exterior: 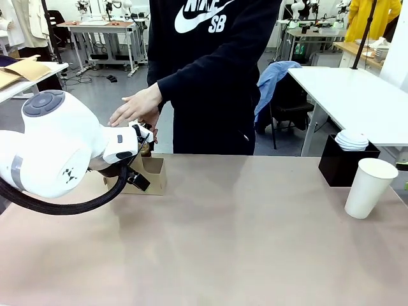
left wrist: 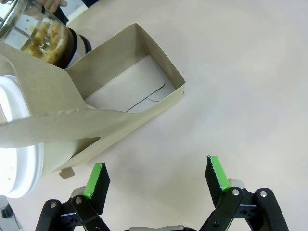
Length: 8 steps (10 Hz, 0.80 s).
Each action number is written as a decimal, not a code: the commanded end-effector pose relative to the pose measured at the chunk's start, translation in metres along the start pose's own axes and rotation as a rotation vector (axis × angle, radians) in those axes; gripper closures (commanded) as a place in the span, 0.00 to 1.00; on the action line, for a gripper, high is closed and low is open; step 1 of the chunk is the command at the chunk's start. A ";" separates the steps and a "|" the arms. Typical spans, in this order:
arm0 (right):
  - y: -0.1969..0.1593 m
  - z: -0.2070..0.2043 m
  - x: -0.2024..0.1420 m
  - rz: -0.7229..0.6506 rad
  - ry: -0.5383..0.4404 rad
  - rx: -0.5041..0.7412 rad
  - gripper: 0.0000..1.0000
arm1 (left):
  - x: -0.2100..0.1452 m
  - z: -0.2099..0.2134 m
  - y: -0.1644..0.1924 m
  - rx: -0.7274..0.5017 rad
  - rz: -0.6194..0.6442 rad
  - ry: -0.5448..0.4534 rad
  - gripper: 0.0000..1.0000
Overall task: Pour a drink into a cup and package it in a carrier.
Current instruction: Pick up the 600 ml Paper Cup and place it in the middle top area of the table.
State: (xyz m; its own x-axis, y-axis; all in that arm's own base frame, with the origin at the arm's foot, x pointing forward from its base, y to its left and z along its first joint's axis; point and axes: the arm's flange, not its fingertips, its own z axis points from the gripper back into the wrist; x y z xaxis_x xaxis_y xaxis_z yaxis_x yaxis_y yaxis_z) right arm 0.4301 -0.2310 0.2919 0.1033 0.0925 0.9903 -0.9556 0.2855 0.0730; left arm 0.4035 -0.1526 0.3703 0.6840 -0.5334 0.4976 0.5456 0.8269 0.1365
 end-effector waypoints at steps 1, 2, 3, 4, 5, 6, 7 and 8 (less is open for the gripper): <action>-0.002 -0.011 -0.006 -0.002 -0.015 -0.033 0.00 | 0.000 0.000 0.000 -0.001 0.001 -0.001 0.00; -0.003 -0.017 -0.013 0.027 -0.049 -0.068 0.00 | 0.000 0.000 0.000 -0.001 0.001 -0.001 0.00; -0.003 -0.022 -0.018 0.033 -0.053 -0.073 0.00 | 0.000 0.000 0.000 -0.001 0.001 -0.001 0.00; -0.002 -0.025 -0.022 0.031 -0.073 -0.077 0.00 | 0.000 0.000 0.000 -0.001 0.001 -0.001 0.00; -0.002 -0.028 -0.026 0.029 -0.077 -0.078 0.00 | 0.000 0.000 0.000 -0.001 0.001 -0.001 0.00; -0.002 -0.032 -0.031 0.022 -0.069 -0.064 0.00 | 0.000 0.000 0.000 -0.001 0.001 -0.001 0.00; -0.001 -0.035 -0.035 0.011 -0.067 -0.042 0.00 | 0.000 0.000 0.000 -0.001 0.001 -0.001 0.00; -0.001 -0.038 -0.039 0.003 -0.056 -0.034 0.00 | 0.000 0.000 0.000 -0.001 0.001 -0.001 0.00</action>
State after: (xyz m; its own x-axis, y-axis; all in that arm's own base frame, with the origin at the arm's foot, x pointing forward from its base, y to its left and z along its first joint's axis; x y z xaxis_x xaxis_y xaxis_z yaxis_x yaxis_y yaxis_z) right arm 0.4366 -0.2048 0.2529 0.1051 0.0195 0.9943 -0.9435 0.3180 0.0935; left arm 0.4035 -0.1526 0.3703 0.6839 -0.5335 0.4976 0.5457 0.8268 0.1365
